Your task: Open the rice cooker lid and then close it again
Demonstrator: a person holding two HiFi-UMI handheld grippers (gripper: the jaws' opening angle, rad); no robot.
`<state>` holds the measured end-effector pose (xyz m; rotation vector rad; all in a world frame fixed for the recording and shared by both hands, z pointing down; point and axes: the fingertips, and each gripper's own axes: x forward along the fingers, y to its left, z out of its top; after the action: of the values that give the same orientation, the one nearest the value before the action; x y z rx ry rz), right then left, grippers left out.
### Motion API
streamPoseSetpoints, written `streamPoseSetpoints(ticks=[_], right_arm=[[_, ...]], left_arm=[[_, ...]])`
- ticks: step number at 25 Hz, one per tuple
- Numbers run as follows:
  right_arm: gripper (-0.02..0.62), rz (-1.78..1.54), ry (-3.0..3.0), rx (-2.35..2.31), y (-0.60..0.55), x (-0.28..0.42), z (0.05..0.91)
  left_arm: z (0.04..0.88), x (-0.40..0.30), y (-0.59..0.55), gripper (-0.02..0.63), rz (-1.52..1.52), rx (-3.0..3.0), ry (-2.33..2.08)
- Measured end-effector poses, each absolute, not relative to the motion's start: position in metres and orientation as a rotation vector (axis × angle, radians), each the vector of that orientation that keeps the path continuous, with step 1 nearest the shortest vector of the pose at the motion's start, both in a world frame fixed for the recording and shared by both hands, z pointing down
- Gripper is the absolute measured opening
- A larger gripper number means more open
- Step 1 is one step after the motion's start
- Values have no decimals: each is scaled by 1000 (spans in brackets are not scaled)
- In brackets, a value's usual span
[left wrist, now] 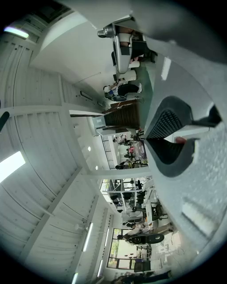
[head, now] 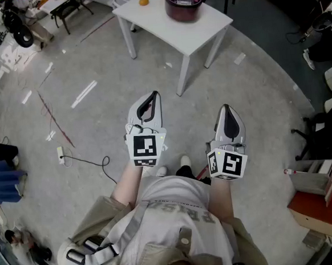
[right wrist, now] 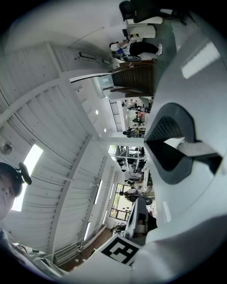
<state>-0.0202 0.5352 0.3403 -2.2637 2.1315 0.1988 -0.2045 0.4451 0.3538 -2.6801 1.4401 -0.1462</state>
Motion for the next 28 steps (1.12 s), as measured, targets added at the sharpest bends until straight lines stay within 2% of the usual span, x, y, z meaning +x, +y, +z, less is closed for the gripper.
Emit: streamPoseSetpoints(ticks=[16, 28], right_arm=[[0, 176, 2131, -2275, 534, -14, 343], [0, 99, 2177, -2194, 507, 28, 353]], left_arm=[[358, -198, 444, 9, -166, -2685, 1435], [367, -167, 423, 9, -199, -2660, 1520]])
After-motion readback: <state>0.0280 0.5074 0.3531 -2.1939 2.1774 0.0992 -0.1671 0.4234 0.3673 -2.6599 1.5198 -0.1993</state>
